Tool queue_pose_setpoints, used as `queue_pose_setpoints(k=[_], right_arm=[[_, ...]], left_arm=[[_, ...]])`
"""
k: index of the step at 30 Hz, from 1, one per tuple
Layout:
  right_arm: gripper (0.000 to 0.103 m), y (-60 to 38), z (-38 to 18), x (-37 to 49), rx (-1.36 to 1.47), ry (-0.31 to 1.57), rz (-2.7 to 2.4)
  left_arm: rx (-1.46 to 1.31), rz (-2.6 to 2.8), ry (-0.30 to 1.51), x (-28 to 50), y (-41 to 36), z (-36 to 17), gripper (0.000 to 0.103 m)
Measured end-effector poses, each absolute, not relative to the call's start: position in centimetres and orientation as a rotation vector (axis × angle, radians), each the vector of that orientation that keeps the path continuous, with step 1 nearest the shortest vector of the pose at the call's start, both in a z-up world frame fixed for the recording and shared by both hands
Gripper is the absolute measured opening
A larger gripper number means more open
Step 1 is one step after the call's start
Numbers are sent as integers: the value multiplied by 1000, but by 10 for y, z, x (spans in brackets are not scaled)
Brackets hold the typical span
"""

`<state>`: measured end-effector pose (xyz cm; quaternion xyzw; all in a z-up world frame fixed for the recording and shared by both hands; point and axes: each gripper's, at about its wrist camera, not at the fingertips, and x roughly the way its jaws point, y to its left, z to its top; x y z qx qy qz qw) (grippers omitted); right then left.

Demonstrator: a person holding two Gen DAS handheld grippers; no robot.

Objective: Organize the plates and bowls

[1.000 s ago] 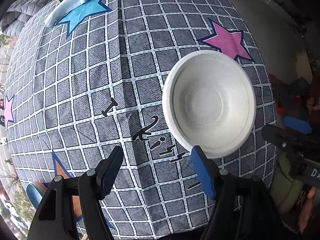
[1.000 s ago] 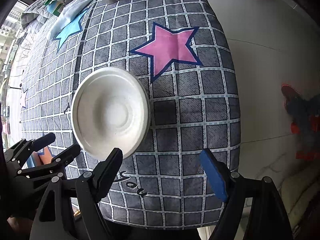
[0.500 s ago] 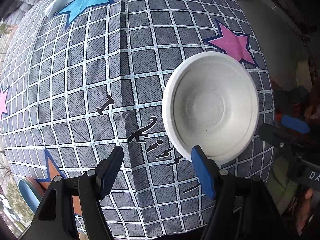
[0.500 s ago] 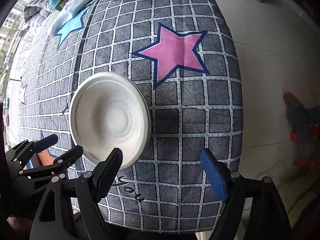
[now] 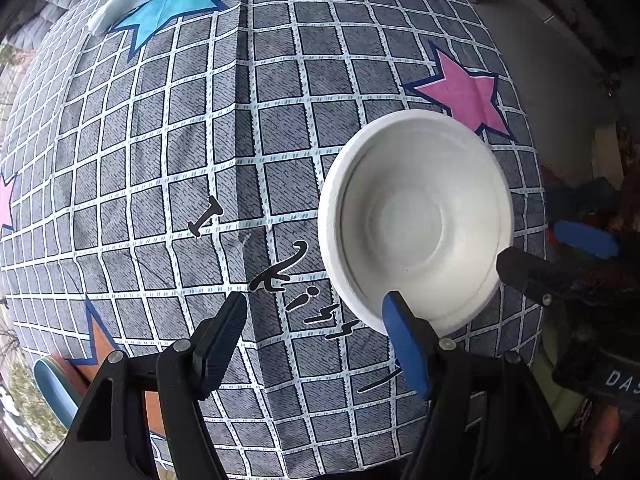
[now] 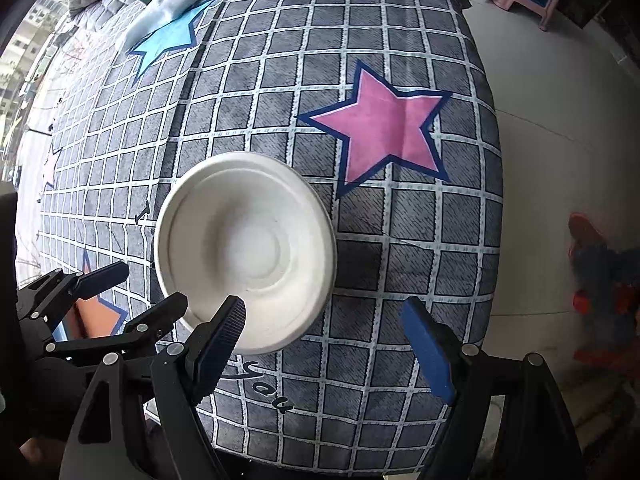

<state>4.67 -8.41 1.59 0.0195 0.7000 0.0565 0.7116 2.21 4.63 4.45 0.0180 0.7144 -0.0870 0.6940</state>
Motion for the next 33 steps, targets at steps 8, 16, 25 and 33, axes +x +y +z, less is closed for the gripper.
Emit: queue_pose_setpoints(k=[8, 16, 25, 33], right_arm=[[81, -83, 15, 48, 29, 1549, 123], [81, -86, 14, 52, 5, 1550, 134], [81, -72, 3, 62, -63, 1566, 168], [81, -57, -14, 74, -128, 1596, 200]], left_arm=[[15, -194, 1597, 15, 52, 44, 74], [6, -198, 1606, 12, 41, 36, 74], [-18, -175, 1637, 21, 32, 12, 74], [-56, -174, 1676, 25, 20, -24, 74]])
